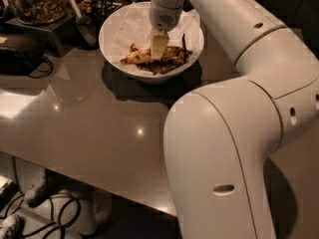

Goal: Pick banana from white bowl

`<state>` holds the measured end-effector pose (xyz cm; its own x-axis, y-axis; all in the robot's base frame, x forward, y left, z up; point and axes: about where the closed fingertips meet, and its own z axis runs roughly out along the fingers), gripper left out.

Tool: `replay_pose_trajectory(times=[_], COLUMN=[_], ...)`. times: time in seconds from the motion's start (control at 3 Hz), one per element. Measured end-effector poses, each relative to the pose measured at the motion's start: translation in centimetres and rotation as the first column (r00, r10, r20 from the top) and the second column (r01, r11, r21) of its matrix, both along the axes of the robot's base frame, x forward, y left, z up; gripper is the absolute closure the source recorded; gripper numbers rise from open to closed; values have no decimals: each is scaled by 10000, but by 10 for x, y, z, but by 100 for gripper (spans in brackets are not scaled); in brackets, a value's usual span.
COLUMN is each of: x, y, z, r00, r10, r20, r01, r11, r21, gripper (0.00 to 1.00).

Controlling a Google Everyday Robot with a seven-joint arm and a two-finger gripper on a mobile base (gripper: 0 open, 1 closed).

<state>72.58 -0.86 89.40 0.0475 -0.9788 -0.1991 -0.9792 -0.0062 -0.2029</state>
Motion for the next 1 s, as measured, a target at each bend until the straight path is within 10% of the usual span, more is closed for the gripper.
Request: replay_pose_trajectory(times=[1.0], x=[-36], y=[5], z=[55], r00=[9950], r10=[195], r20=[978], r01=[-208], r11=[9997], r21=[125], gripper=[100])
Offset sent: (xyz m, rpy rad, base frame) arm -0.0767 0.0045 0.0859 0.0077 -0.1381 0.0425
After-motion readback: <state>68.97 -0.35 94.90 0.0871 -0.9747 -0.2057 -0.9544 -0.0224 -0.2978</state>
